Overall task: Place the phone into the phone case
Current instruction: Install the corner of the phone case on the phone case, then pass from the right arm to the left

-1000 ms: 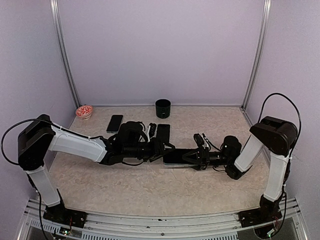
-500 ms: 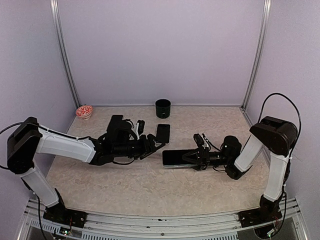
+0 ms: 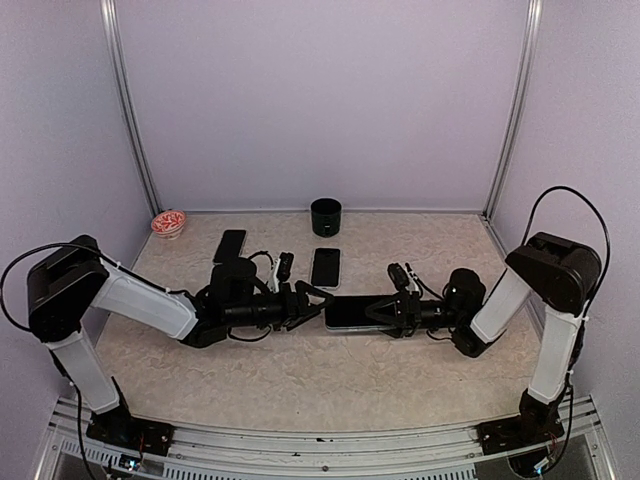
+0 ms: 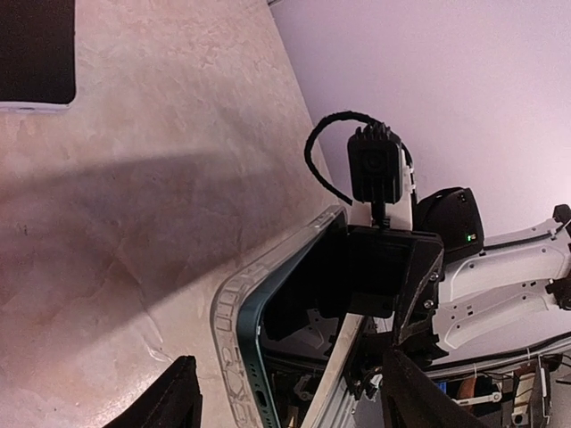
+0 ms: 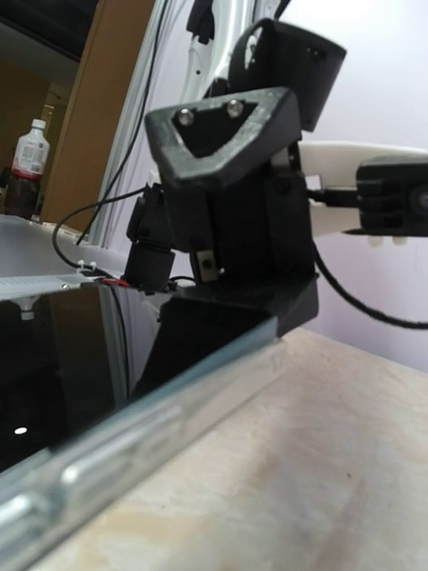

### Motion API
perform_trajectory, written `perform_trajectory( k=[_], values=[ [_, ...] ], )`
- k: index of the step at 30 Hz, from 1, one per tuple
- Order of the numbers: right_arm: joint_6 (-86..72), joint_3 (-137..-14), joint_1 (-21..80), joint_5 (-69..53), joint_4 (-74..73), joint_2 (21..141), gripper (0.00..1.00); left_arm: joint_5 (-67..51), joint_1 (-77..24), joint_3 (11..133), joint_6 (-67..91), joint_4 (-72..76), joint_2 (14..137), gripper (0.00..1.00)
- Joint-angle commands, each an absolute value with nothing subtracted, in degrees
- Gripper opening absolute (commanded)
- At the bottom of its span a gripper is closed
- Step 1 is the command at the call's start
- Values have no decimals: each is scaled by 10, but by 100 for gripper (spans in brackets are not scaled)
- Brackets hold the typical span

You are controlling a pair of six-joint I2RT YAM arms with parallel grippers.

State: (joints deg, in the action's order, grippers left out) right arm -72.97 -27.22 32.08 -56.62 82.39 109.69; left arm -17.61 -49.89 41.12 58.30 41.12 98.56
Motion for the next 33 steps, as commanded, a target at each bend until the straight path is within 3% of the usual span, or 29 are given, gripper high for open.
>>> perform_trajectory(
  k=[1, 13, 25, 29, 33],
  values=[
    [-730, -284, 317, -580, 850, 1063, 14, -205, -496, 401, 585, 496, 1000, 67],
    [-740, -295, 318, -585, 846, 1044, 15, -244, -497, 401, 611, 564, 1035, 63],
    [-730, -305, 321, -590, 822, 1043, 16, -267, -495, 411, 625, 591, 1053, 23],
    [-708, -308, 320, -598, 792, 1039, 24, -270, -492, 408, 625, 584, 1044, 17],
    [-678, -309, 312, -607, 754, 1030, 41, -276, -486, 401, 626, 573, 1034, 12]
  ],
)
